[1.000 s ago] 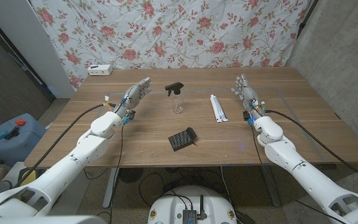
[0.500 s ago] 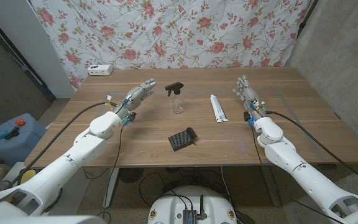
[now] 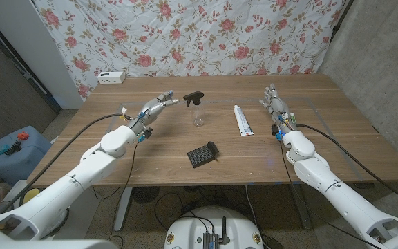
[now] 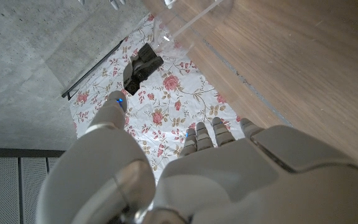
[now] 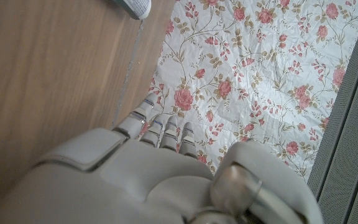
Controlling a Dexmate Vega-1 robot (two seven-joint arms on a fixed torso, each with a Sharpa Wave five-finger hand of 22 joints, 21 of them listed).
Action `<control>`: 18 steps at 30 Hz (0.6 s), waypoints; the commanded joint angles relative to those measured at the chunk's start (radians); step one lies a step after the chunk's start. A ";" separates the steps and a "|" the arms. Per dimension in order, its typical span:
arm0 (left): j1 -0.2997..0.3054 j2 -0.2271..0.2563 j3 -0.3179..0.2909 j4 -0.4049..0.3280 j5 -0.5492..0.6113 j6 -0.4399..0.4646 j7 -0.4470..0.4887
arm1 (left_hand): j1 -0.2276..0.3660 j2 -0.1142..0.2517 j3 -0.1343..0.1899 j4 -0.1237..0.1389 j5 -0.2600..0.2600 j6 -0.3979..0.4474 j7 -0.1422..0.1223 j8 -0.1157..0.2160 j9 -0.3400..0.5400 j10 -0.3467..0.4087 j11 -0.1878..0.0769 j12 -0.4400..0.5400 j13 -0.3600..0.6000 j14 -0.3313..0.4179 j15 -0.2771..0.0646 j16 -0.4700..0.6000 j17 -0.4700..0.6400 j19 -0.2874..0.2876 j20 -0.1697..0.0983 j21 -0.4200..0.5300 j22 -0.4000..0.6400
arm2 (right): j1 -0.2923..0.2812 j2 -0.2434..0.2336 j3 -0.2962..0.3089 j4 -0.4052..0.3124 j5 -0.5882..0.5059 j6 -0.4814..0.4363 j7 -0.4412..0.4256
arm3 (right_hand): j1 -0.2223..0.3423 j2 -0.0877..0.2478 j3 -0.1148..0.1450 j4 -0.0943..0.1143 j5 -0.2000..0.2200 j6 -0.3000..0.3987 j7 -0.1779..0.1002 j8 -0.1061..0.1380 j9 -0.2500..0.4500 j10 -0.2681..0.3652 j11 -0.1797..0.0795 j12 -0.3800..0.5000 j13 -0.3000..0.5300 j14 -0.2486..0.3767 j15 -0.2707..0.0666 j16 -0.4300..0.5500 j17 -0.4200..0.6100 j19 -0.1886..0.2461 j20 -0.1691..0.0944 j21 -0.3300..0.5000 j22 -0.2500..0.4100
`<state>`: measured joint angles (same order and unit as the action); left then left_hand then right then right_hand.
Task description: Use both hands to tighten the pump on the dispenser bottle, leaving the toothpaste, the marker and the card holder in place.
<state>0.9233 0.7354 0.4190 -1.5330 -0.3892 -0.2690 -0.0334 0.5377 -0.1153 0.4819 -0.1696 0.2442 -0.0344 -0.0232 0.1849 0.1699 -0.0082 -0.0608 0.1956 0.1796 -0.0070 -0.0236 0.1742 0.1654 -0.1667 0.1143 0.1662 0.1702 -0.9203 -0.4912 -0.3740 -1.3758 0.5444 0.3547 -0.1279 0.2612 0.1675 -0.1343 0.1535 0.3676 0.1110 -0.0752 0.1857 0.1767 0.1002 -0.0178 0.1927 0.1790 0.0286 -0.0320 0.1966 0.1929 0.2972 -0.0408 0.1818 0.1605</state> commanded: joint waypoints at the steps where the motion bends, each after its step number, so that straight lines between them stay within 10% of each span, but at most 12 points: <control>1: 0.005 0.006 0.014 -0.022 0.048 0.009 0.026 | 0.023 -0.004 -0.009 0.001 0.007 -0.008 -0.004 0.001 0.005 0.002 -0.011 0.003 0.003 0.005 -0.012 0.006 0.003 -0.042 0.001 0.000 0.001 | -0.004 0.003 0.003 0.002 -0.002 0.006 -0.008 | -0.003 0.004 0.009 0.004 0.007 0.009 0.004 0.009 0.003 0.010 0.000 0.005 0.004 0.004 -0.020 0.005 0.002 0.012 -0.054 0.004 0.005; 18: -0.007 0.015 0.048 -0.038 0.176 0.027 0.083 | 0.098 -0.029 -0.027 -0.003 0.024 0.015 -0.011 0.011 0.005 0.035 -0.010 0.012 0.002 0.046 -0.054 0.012 0.002 -0.040 0.013 0.019 0.000 | -0.014 0.018 0.005 0.024 0.002 0.036 -0.007 | -0.005 0.003 0.013 0.004 0.007 0.010 0.003 0.008 0.004 0.012 0.000 0.004 0.004 0.005 -0.018 0.005 0.002 0.012 -0.051 0.004 0.005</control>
<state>0.9245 0.7413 0.4453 -1.5570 -0.2997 -0.2520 0.0106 0.6185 -0.1462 0.4613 -0.1738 0.2622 -0.0265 -0.0305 0.1887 0.1698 0.0211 -0.0672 0.1999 0.1796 0.0273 -0.0357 0.1781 0.1653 -0.1742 0.1218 0.1780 0.1674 -0.9304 -0.4843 -0.3688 -1.3699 0.5433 0.3696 -0.1375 0.2589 0.1650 -0.1264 0.1532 0.3676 0.1108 -0.0752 0.1857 0.1769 0.1001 -0.0178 0.1927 0.1790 0.0285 -0.0320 0.1966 0.1929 0.2971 -0.0407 0.1818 0.1604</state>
